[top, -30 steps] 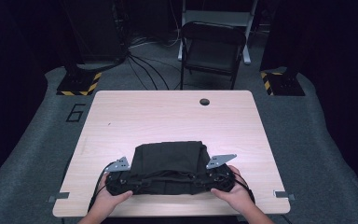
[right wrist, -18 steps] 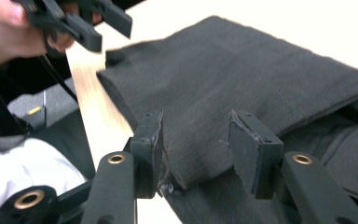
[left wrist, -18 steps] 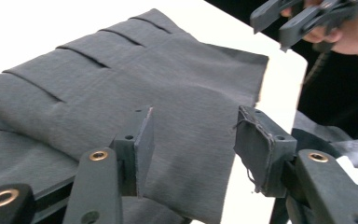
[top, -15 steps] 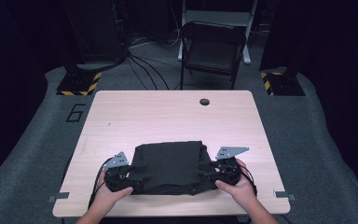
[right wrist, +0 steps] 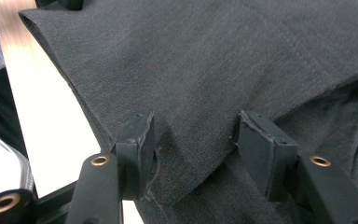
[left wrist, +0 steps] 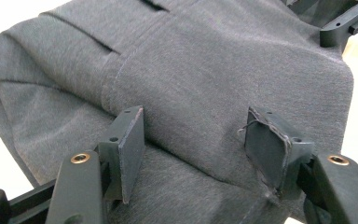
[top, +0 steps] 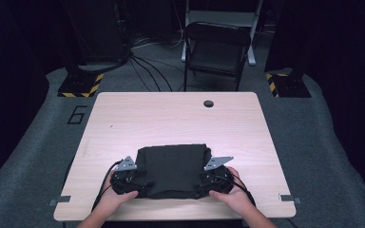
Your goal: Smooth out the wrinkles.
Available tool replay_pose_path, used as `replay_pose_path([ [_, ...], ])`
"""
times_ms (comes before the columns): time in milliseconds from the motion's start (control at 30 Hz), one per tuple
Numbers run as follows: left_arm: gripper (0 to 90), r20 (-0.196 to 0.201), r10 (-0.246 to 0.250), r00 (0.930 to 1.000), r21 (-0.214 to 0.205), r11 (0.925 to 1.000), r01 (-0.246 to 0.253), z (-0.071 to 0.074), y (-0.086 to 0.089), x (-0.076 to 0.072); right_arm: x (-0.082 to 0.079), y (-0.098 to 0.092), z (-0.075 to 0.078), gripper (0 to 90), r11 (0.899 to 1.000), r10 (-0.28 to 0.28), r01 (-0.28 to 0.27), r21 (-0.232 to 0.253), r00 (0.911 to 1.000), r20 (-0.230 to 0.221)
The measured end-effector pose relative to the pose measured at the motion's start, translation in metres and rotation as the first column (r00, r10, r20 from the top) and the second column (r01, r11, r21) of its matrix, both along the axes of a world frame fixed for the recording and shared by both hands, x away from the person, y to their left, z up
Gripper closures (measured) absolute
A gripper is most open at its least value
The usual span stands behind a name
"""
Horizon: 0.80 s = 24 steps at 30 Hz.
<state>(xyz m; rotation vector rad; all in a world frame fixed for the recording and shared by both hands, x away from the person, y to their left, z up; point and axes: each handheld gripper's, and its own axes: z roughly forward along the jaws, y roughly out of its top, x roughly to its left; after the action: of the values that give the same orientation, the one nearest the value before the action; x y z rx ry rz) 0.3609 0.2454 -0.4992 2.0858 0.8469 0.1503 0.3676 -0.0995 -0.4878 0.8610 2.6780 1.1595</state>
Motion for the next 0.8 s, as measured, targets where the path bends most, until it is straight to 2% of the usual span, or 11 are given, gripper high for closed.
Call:
replay_pose_path([
  [100, 37.9, -0.01, -0.003, 0.9999, 0.004, 1.0, 0.003, -0.003, 0.001, 0.002, 0.001, 0.0, -0.004, 46.0, 1.0, -0.004, 0.004, -0.003, 0.9999, -0.014],
  [167, 37.9, 0.0, 0.008, 1.0, 0.001, 1.0, -0.008, -0.005, 0.0, 0.002, 0.0, 0.001, -0.006, 45.7, 1.0, -0.013, 0.013, -0.008, 0.9998, -0.013],
  [233, 37.9, -0.002, -0.003, 1.0, 0.012, 0.9999, 0.003, -0.005, 0.001, 0.003, 0.001, 0.001, -0.007, 45.0, 1.0, -0.006, 0.006, -0.009, 0.9999, -0.013],
  [433, 38.1, -0.006, 0.006, 1.0, 0.005, 1.0, -0.006, -0.008, 0.001, 0.005, 0.003, 0.0, -0.01, 43.7, 1.0, -0.023, 0.023, -0.004, 0.9994, -0.027],
  [500, 38.4, 0.005, 0.011, 0.9999, 0.012, 0.9999, -0.011, -0.008, 0.0, 0.005, 0.003, 0.0, -0.01, 43.6, 1.0, -0.024, 0.024, -0.004, 0.9994, -0.027],
  [733, 38.5, 0.003, 0.005, 1.0, 0.023, 0.9997, -0.005, -0.009, 0.0, 0.005, 0.002, 0.0, -0.011, 43.5, 1.0, -0.029, 0.029, -0.006, 0.9992, -0.028],
  [800, 38.5, 0.004, 0.007, 1.0, 0.014, 0.9999, -0.007, -0.01, 0.0, 0.005, 0.002, -0.001, -0.011, 43.6, 1.0, -0.024, 0.024, -0.008, 0.9995, -0.022],
])
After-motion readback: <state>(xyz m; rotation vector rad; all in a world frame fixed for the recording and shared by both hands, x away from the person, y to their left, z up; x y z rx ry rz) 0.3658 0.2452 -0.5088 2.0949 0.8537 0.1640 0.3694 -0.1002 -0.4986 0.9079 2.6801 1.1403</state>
